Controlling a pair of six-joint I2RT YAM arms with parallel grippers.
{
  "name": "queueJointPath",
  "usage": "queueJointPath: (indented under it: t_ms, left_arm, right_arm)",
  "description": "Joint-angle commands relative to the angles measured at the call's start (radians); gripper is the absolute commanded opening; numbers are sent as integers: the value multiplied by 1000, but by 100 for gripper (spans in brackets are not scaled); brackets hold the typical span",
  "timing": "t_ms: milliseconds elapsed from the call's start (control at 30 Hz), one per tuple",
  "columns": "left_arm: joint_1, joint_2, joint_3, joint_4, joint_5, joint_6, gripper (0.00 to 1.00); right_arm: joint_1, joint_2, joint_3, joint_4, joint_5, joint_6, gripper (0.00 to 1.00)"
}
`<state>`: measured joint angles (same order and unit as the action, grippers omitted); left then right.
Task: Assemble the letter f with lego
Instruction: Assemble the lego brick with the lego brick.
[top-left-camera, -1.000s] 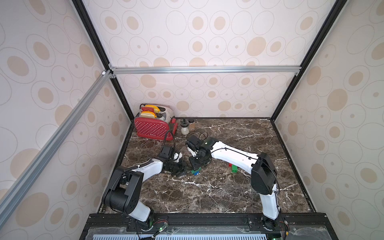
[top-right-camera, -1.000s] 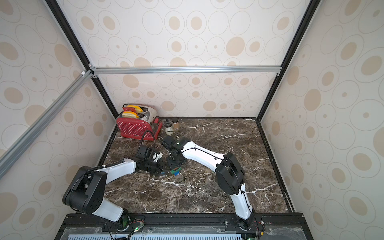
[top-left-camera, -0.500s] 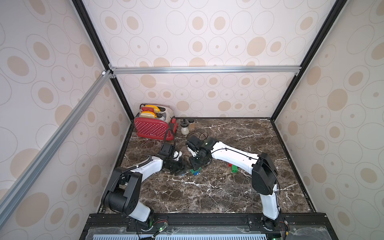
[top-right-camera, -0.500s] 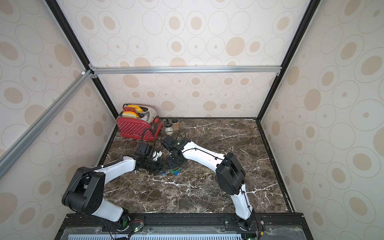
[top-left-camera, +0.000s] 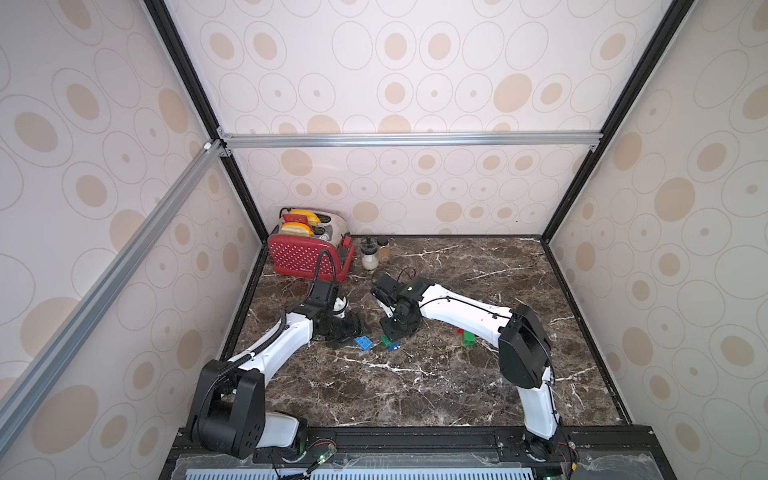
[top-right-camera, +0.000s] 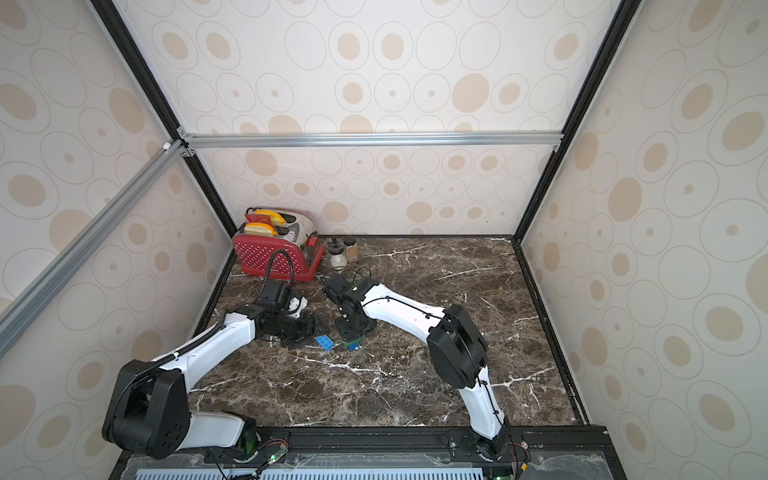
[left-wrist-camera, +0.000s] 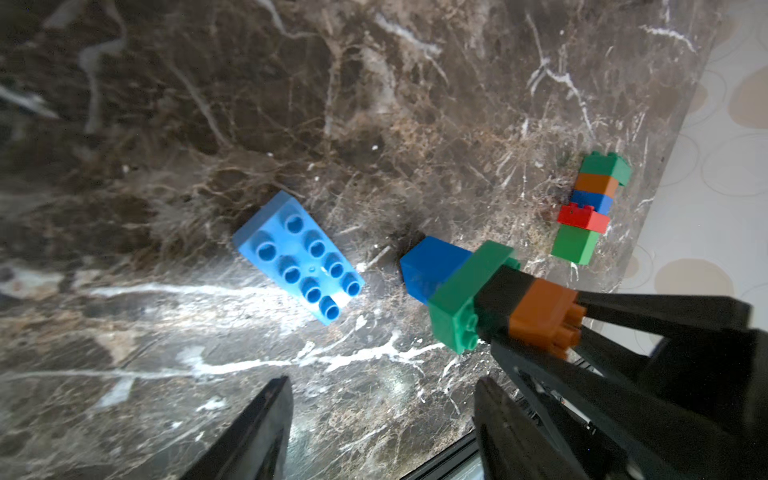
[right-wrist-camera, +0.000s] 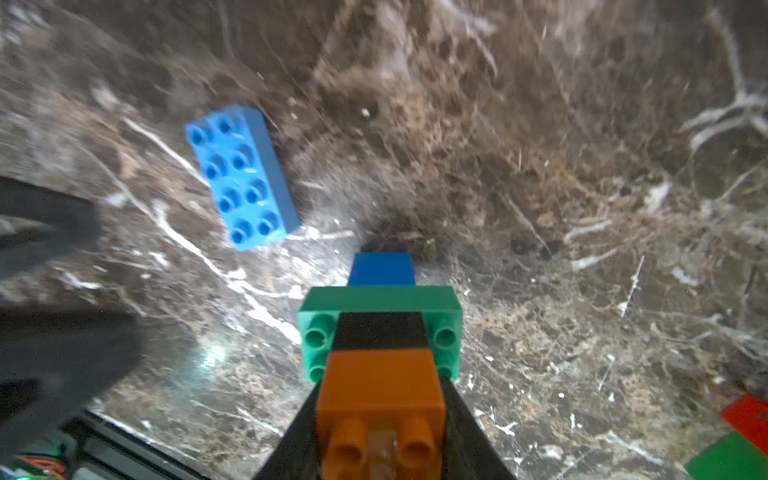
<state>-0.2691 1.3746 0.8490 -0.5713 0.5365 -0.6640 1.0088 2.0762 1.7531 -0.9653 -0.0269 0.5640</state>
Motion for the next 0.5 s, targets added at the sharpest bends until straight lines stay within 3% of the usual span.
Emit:
queueJointPath:
  t_ms: [0, 467]
  left_arm:
    - [5, 10, 18, -52, -43, 18, 71]
    - [6, 4, -14, -43, -54, 0, 71]
  right_arm:
    - [1, 34, 14, -96, 26, -18, 43]
    - [2, 8, 77, -110, -4, -59, 52]
